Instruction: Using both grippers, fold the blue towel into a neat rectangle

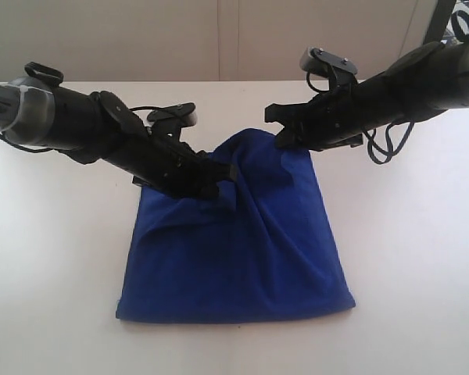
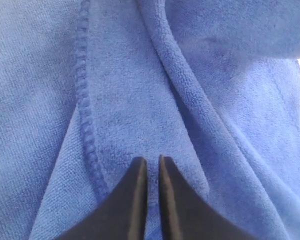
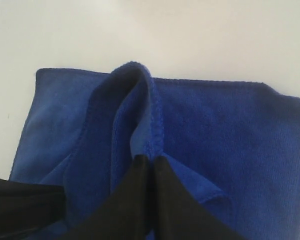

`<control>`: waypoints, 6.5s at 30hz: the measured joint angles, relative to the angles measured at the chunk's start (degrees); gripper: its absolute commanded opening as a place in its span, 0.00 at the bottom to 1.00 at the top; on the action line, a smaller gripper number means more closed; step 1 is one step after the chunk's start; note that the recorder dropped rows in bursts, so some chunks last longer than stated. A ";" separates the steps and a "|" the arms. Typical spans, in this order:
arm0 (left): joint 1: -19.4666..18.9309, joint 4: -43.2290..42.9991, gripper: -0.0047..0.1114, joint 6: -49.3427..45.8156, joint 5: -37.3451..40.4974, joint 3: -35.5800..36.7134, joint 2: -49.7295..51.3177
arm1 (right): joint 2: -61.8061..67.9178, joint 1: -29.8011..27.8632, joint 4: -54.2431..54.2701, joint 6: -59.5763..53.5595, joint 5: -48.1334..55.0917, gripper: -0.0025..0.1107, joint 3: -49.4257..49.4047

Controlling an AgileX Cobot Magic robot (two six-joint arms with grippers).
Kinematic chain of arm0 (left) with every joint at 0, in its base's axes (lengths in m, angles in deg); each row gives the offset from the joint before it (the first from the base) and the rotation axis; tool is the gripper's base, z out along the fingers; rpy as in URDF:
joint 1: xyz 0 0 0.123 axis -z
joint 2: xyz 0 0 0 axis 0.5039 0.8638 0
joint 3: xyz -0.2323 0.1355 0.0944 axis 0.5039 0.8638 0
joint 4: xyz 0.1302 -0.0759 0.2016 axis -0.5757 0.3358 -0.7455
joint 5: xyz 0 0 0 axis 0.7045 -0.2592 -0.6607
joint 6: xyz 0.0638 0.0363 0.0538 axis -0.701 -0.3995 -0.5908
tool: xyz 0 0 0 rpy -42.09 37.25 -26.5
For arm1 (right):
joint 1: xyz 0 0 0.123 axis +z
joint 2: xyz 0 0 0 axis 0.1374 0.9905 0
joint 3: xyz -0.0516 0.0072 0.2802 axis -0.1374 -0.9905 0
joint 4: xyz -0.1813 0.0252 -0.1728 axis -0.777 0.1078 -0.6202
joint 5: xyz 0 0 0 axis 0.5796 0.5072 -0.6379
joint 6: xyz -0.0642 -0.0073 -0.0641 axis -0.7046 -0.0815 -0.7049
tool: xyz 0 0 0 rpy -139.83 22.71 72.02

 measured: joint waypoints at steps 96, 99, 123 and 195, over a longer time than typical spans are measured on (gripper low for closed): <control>-0.65 -10.14 0.34 1.77 1.49 -0.71 1.40 | 0.00 0.00 0.00 0.00 0.70 0.02 0.00; -0.65 -10.14 0.33 2.04 1.45 -0.71 1.48 | 0.00 0.00 0.00 0.00 0.70 0.02 0.00; -0.65 -10.23 0.04 2.06 2.24 -1.20 1.36 | 0.00 0.00 0.00 0.00 0.70 0.02 0.00; -9.29 -10.71 0.04 11.26 51.08 14.78 -64.04 | -69.09 0.00 -24.50 14.06 39.81 0.02 -19.49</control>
